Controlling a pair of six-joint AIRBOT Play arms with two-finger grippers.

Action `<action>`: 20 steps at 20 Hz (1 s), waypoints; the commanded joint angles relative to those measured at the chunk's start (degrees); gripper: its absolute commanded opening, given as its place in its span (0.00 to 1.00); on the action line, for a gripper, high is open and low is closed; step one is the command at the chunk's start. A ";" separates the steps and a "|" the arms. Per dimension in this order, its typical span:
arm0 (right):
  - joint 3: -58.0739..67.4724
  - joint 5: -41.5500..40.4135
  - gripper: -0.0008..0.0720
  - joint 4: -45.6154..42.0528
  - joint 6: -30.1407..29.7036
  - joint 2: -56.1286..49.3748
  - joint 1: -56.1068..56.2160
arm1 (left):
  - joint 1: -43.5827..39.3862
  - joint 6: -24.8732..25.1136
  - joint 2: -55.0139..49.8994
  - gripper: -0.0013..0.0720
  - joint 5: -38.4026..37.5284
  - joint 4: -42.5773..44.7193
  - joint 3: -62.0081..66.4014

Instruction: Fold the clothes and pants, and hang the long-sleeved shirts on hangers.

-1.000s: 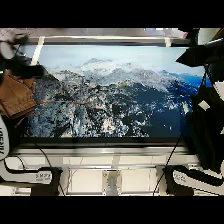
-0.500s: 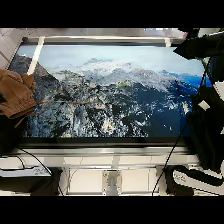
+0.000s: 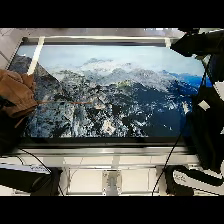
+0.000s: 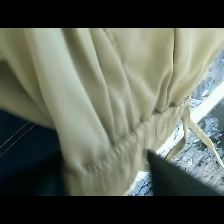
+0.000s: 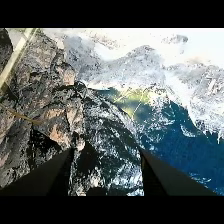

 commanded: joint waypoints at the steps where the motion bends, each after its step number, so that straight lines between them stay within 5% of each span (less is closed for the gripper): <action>1: 1.51 -0.74 0.66 0.00 0.44 0.09 0.02 | -0.44 2.34 -2.71 0.03 -1.73 -6.69 -0.02; 8: 4.11 0.92 0.66 -14.21 0.39 7.87 0.00 | -7.30 16.59 12.07 0.03 -10.51 -41.33 0.02; 15: 4.11 6.36 0.66 -34.05 -0.90 14.88 -0.02 | -48.24 17.18 20.70 0.03 -8.46 -41.68 0.00; 20: 2.45 6.19 0.66 -36.98 -2.69 14.38 -0.02 | -84.72 17.14 15.02 0.03 14.75 -29.35 0.00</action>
